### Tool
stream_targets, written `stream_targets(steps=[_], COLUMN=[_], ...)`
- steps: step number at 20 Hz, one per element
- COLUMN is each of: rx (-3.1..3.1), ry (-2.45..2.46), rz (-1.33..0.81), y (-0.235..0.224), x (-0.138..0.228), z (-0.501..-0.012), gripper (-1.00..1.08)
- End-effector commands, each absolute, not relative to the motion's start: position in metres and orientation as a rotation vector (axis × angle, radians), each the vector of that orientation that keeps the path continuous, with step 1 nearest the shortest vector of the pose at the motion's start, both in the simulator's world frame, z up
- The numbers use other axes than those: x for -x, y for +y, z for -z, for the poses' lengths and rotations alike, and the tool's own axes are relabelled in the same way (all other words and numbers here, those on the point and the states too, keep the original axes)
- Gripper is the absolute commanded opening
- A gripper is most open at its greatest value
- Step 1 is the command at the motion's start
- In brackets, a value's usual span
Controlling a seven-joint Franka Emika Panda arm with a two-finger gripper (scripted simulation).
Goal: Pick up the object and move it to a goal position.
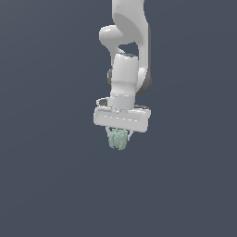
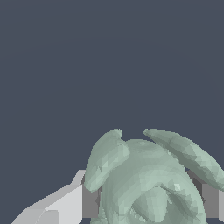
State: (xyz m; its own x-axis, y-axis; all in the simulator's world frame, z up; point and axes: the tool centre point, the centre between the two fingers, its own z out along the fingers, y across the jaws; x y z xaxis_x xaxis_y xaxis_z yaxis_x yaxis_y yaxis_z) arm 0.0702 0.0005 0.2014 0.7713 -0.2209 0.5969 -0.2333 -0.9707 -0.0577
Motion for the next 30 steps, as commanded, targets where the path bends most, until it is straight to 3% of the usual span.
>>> stream_targets(steps=[1, 16, 30], rx=[-2.904, -2.704, -2.435], ry=[-0.386, -0.424, -0.459], rz=[-1.075, -1.469, -1.843], y=[0.002, 0.010, 0.020], x=[-0.079, -0.105, -0.103], z=[-0.221, -0.319, -0.424], gripper=[-1.00, -1.00, -1.00])
